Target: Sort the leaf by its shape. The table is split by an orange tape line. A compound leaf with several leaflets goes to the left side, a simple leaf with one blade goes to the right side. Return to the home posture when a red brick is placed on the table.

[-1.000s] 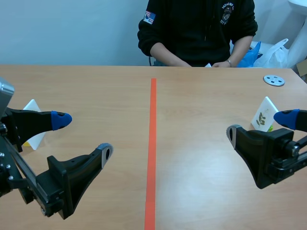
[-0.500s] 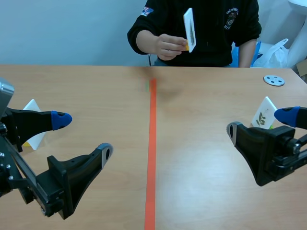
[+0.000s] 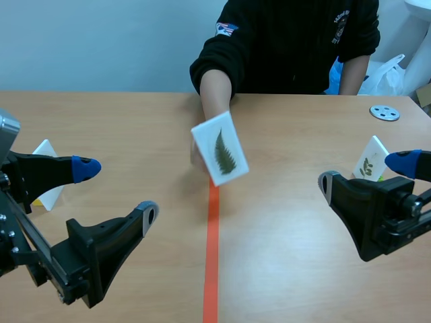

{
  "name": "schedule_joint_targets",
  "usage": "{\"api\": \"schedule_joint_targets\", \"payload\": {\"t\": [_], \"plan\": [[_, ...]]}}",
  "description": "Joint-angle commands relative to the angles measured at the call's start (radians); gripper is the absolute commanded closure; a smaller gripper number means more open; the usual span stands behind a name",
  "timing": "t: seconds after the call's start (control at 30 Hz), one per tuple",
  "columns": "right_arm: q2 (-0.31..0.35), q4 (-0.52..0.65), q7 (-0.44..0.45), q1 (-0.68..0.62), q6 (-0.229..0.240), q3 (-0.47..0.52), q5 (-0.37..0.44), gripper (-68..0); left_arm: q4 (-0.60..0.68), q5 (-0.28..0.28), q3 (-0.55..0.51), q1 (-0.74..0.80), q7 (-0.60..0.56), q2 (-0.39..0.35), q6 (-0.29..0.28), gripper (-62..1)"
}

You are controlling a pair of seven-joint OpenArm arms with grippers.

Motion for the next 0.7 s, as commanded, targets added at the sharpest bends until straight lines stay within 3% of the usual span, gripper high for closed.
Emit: {"api": "schedule_joint_targets", "payload": {"t": [0.0, 0.67], "plan": [[0.011, 0.001, 0.017, 0.011, 0.0, 0.009, 0.011, -67.9, 0.004, -0.008, -0.005, -0.003, -0.013, 0.0, -0.002, -62.3], [0.011, 0.001, 0.014, 0.011, 0.0, 0.009, 0.011, -67.9, 0.004, -0.001, -0.005, -0.003, -0.01, 0.0, -0.002, -62.3]]}}
